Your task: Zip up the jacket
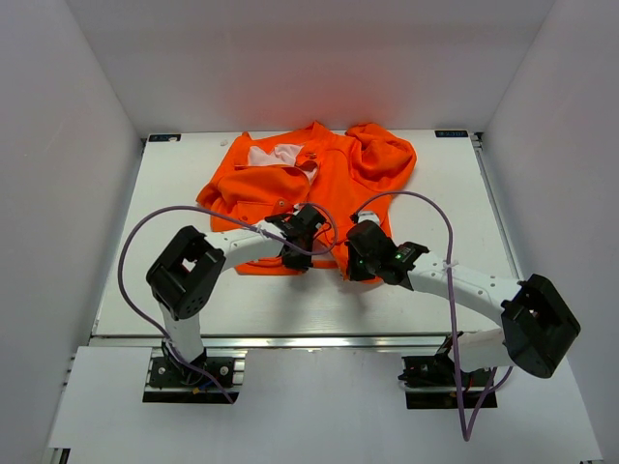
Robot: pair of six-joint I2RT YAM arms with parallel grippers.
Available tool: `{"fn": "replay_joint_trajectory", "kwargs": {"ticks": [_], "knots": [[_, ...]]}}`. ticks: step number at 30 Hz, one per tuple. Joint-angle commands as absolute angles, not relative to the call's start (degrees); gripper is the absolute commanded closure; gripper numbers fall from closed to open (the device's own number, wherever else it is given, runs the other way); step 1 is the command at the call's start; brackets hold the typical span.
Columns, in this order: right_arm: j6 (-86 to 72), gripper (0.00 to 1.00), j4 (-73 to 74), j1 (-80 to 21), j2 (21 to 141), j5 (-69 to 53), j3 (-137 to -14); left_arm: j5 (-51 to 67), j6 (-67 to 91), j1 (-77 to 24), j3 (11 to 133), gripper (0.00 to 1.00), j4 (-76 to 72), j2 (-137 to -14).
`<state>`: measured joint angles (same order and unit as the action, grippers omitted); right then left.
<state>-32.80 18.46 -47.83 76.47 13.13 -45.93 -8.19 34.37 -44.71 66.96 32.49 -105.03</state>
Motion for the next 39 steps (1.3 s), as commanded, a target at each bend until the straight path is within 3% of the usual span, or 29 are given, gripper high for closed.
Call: {"fn": "replay_joint_trajectory", "kwargs": {"ticks": [1,2,4,11,17,25,39], "knots": [[-32.69,1.00,17.32,-47.64,75.59,13.36,-45.79,-7.47,34.45,-45.53,67.85,0.83,31.82,-106.43],[-32.70,1.00,17.31,-47.64,75.59,13.27,-45.70,-7.30,34.37,-45.61,67.85,0.92,31.82,-106.44],[-32.70,1.00,17.14,-47.64,75.59,13.10,-45.35,-6.42,34.19,-45.62,67.85,1.00,31.73,-106.17],[-32.96,1.00,14.41,-47.55,73.66,12.39,-43.42,-5.71,33.22,-45.62,66.71,1.00,30.50,-100.12],[-33.22,1.00,7.92,-47.29,68.92,10.20,-39.91,-4.04,32.87,-45.62,61.53,1.00,24.71,-87.38],[-34.54,1.00,-9.37,-47.20,62.06,1.69,-34.29,-1.76,36.47,-45.62,50.82,1.00,14.26,-73.84],[-40.07,1.00,-24.16,-47.20,65.56,3.42,-32.96,-3.52,44.82,-45.62,40.61,1.00,-4.02,-63.72]]}}
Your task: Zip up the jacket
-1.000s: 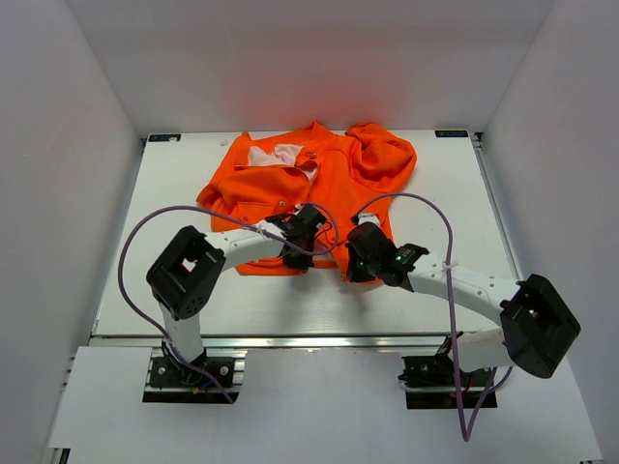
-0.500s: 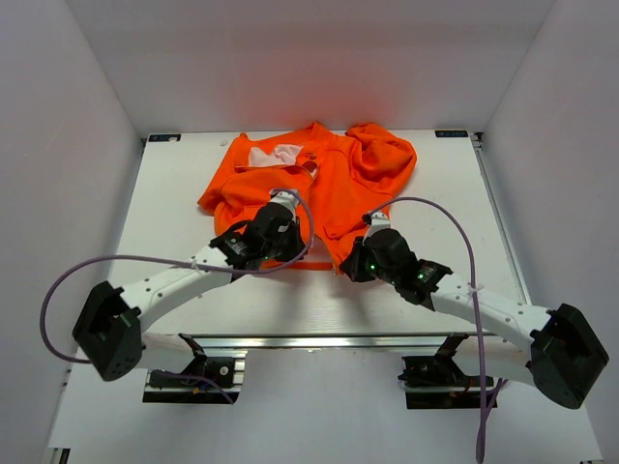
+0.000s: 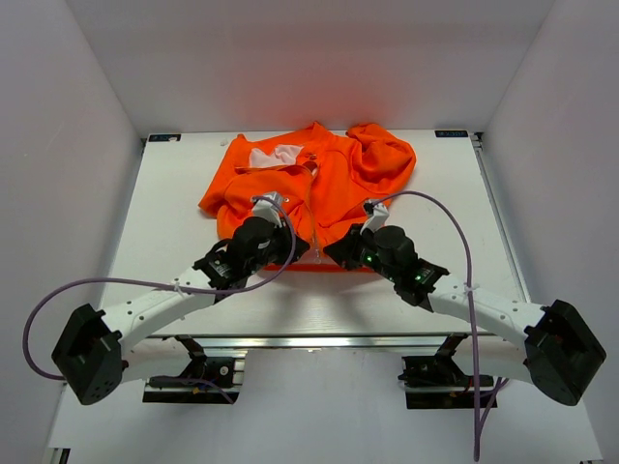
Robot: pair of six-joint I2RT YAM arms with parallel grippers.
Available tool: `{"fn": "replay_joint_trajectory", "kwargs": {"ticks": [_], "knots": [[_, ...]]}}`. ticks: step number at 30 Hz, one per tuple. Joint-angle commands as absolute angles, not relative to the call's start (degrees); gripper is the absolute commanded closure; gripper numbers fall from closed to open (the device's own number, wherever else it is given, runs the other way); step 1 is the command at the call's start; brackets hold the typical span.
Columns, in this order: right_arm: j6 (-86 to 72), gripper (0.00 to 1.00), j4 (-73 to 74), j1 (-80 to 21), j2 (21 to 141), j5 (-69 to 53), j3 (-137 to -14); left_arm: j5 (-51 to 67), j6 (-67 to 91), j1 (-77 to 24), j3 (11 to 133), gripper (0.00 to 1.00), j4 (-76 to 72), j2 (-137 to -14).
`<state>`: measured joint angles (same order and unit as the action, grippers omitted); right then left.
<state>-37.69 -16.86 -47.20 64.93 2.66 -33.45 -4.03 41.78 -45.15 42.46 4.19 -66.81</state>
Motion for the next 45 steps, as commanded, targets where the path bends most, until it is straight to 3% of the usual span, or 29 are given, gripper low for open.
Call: {"fn": "replay_joint_trajectory", "kwargs": {"ticks": [1,29,33,45], "knots": [[-40.34,1.00,-25.04,-47.20,65.57,3.78,-32.70,-3.69,45.17,-45.62,40.08,1.00,-4.83,-63.37],[-43.33,1.00,-31.21,-48.69,68.11,5.36,-34.27,-14.15,51.33,-46.05,36.74,1.00,-5.27,-58.71],[-41.66,1.00,-29.36,-51.50,68.29,12.28,-36.03,-14.94,51.68,-46.23,37.00,1.00,-4.40,-58.71],[-41.48,1.00,-28.30,-51.94,69.70,14.86,-38.05,-15.82,52.29,-46.58,37.00,1.00,-3.43,-59.59]]}}
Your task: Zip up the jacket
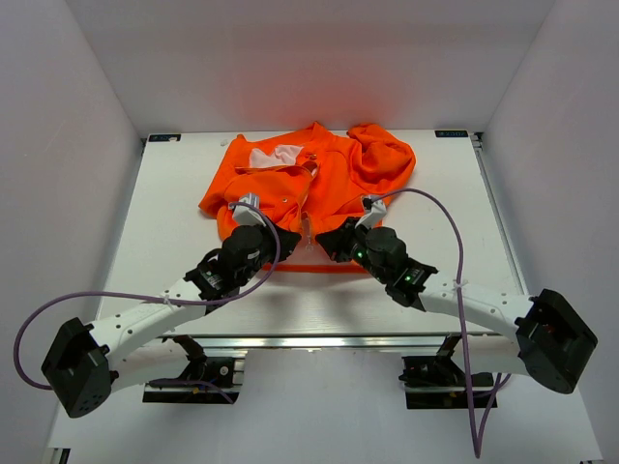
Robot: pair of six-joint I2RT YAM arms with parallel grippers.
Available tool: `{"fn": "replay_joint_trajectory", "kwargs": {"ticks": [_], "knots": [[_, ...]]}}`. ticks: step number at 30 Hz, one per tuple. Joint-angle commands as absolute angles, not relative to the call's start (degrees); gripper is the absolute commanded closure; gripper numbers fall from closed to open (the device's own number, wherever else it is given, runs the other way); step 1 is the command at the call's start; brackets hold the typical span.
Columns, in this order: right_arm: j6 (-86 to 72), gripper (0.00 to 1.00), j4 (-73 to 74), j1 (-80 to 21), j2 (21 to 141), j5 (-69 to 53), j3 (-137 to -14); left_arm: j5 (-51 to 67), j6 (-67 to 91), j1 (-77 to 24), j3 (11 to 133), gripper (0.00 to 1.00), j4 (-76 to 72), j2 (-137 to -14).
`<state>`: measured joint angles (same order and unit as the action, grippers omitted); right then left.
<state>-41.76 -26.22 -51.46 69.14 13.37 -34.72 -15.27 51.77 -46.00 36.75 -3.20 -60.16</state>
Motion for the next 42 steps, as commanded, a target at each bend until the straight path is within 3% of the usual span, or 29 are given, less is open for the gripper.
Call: {"fn": "replay_joint_trajectory", "kwargs": {"ticks": [1,42], "knots": [[-41.57,1.00,-28.56,-51.94,69.87,14.68,-38.06,-15.73,52.29,-46.67,37.00,1.00,-3.43,-59.59],[-41.57,1.00,-25.93,-52.29,71.72,13.97,-39.90,-17.23,51.77,-47.29,39.02,1.00,-2.64,-61.35]]}}
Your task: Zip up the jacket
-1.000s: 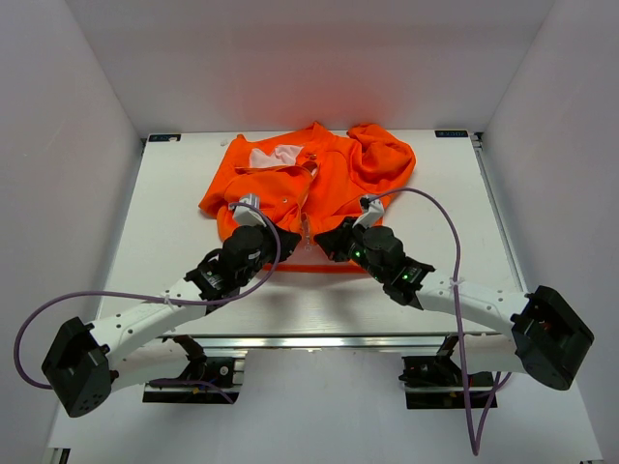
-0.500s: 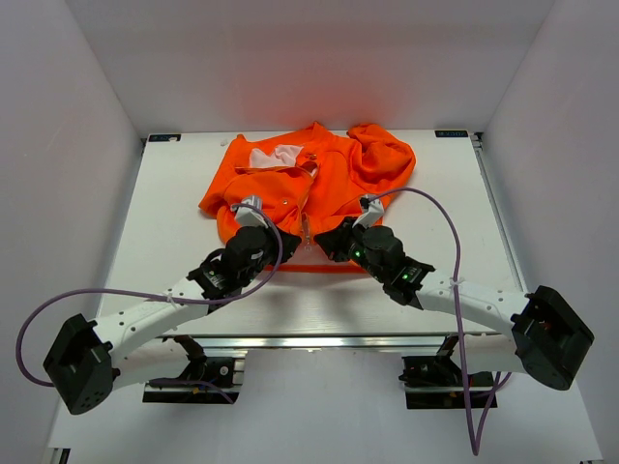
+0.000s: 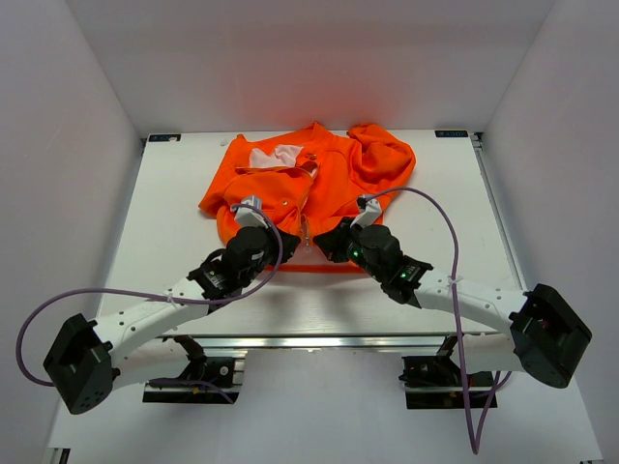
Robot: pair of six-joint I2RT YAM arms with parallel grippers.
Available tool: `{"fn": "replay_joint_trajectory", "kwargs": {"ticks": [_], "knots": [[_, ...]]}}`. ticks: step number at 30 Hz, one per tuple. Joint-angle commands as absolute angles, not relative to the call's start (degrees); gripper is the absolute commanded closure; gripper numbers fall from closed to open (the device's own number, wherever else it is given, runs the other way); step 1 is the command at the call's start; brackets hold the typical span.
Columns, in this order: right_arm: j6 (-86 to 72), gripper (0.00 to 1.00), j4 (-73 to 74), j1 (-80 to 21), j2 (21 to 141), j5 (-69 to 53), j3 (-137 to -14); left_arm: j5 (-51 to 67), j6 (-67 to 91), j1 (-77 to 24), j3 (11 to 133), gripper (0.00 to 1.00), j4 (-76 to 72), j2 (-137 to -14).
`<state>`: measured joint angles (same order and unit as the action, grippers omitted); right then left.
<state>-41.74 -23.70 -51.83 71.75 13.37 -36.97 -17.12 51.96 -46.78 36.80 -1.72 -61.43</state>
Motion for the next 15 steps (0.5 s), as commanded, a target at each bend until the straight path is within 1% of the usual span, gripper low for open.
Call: {"fn": "replay_joint_trajectory", "kwargs": {"ticks": [1,15], "knots": [[-41.49,1.00,-25.75,-52.29,71.72,14.06,-39.99,-17.23,51.85,-47.20,39.11,1.00,-2.64,-61.43],[-42.01,1.00,-25.05,-52.30,72.07,14.59,-39.90,-16.61,51.68,-47.20,39.55,1.00,-2.46,-61.79]]}}
